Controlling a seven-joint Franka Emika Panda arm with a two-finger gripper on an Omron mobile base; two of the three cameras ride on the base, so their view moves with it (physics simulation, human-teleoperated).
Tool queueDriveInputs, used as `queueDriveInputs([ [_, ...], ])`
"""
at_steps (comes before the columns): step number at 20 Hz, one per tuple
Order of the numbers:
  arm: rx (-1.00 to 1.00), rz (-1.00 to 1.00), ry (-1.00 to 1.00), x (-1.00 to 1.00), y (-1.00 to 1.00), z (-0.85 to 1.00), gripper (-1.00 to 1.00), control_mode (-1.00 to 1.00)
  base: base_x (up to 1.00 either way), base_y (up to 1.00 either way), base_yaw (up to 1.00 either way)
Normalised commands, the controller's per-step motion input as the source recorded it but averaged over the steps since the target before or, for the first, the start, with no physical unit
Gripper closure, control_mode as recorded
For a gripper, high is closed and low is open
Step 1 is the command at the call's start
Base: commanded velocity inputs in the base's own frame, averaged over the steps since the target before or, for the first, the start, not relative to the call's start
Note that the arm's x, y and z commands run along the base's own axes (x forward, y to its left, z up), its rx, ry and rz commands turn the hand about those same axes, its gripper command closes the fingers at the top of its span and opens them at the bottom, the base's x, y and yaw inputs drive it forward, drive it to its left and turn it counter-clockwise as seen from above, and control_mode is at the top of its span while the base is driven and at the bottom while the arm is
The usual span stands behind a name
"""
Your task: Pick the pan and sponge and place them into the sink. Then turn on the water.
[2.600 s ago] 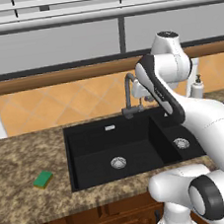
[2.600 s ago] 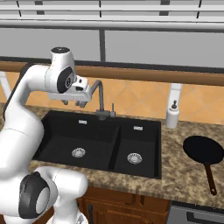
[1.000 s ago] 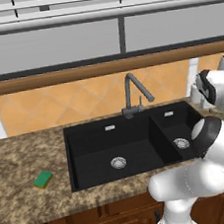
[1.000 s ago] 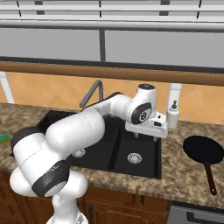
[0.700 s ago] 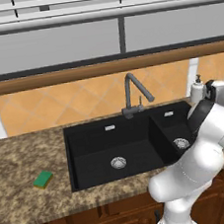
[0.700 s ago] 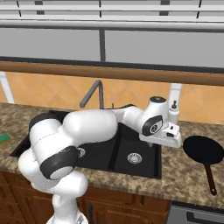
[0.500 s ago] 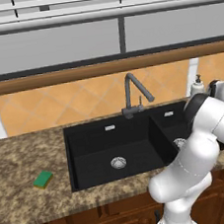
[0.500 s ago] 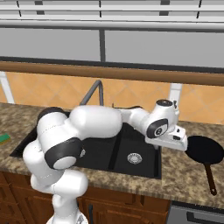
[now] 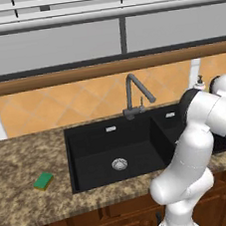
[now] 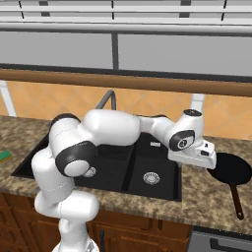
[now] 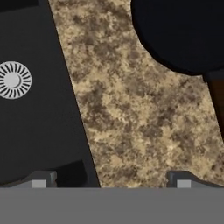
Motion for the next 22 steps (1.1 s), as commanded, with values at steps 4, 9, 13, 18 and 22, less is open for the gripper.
queueDriveInputs([
  [4, 0.0, 0.0, 0.1, 0.0, -0.32, -0.16, -1.0, -1.0, 0.0, 0.0, 0.0],
  [9, 0.0, 0.0, 0.05, -0.01, -0.39, -0.1, -1.0, -1.0, 0.0, 0.0, 0.0],
  [13, 0.0, 0.0, 0.07, -0.03, -0.4, 0.0, -1.0, -1.0, 0.0, 0.0, 0.0],
  [18, 0.01, 0.0, 0.06, 0.0, -0.35, 0.0, -1.0, -1.0, 0.0, 0.0, 0.0],
  [22, 0.0, 0.0, 0.05, 0.0, -0.36, -0.04, -1.0, -1.0, 0.0, 0.0, 0.0],
])
